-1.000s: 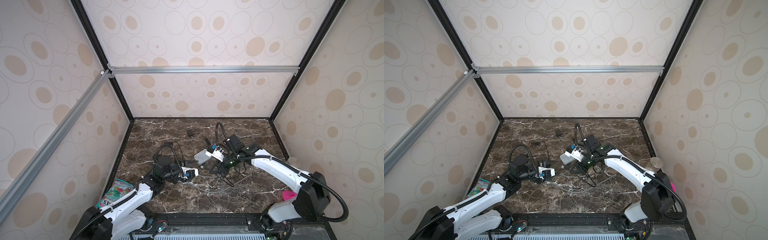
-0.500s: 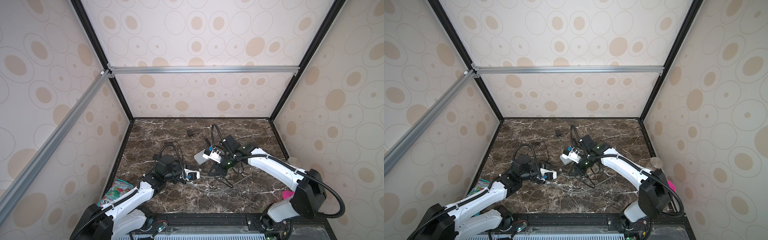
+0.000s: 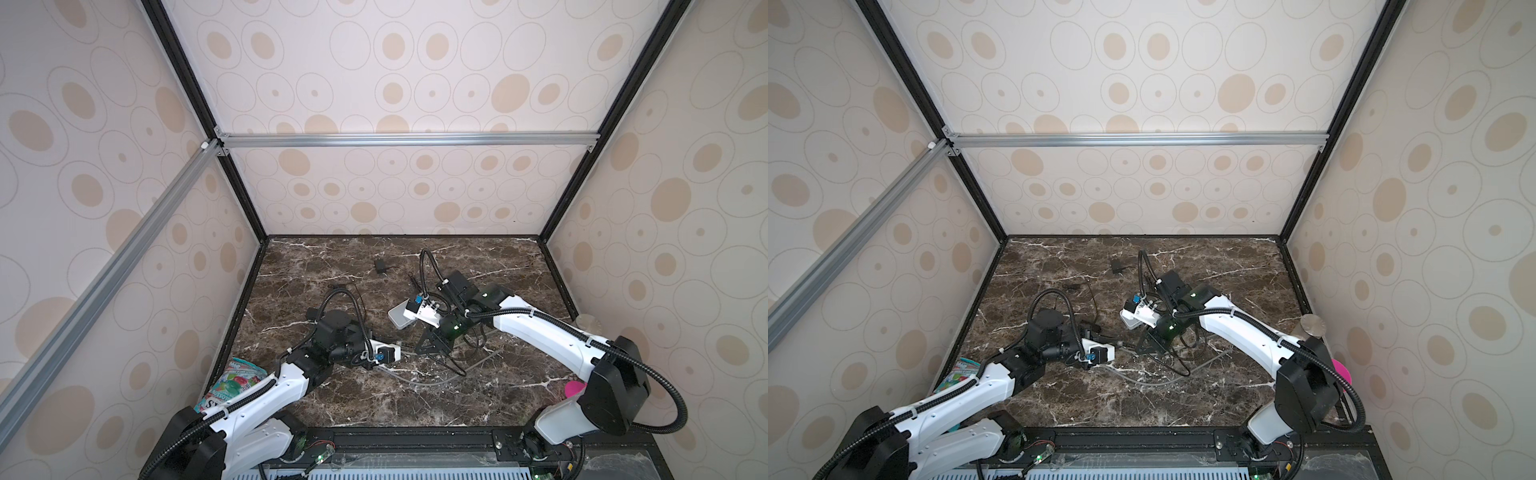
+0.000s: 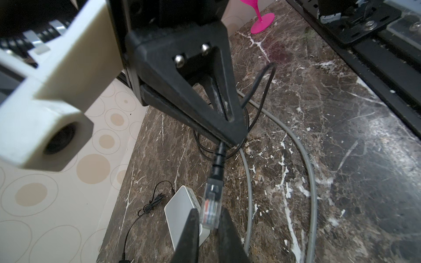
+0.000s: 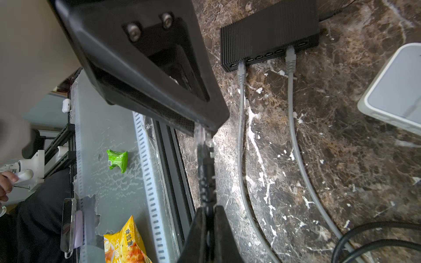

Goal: Insert the plug into the switch port

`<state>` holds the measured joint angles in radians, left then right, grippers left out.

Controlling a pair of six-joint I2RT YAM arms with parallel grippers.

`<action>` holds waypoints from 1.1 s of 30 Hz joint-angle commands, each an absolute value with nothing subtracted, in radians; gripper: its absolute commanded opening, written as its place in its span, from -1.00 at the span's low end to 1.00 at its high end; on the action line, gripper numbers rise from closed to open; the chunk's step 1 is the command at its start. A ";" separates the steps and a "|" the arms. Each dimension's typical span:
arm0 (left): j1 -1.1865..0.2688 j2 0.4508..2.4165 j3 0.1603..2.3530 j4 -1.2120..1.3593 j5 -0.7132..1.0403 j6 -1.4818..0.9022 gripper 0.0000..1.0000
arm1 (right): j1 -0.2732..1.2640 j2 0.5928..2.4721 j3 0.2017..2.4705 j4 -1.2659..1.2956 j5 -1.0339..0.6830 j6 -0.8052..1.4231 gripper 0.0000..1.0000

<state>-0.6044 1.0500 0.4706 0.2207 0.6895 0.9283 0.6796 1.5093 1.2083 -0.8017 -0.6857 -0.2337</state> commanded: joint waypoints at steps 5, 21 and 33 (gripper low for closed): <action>-0.615 1.057 0.520 0.191 0.699 0.956 -0.76 | 0.688 1.509 1.226 -0.799 -0.639 -0.234 -0.34; -0.615 1.098 0.589 0.109 0.781 0.885 -0.84 | 0.776 0.974 0.719 -0.166 -0.304 -0.458 0.59; -0.615 1.098 0.596 0.117 0.819 0.831 -0.82 | 0.784 1.006 0.719 -0.098 -0.387 -0.400 0.67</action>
<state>-0.6090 1.0954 0.5507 0.1307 0.7803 0.8593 0.7742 0.9833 0.6922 -0.1249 -0.3473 -0.3904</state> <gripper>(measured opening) 0.119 0.858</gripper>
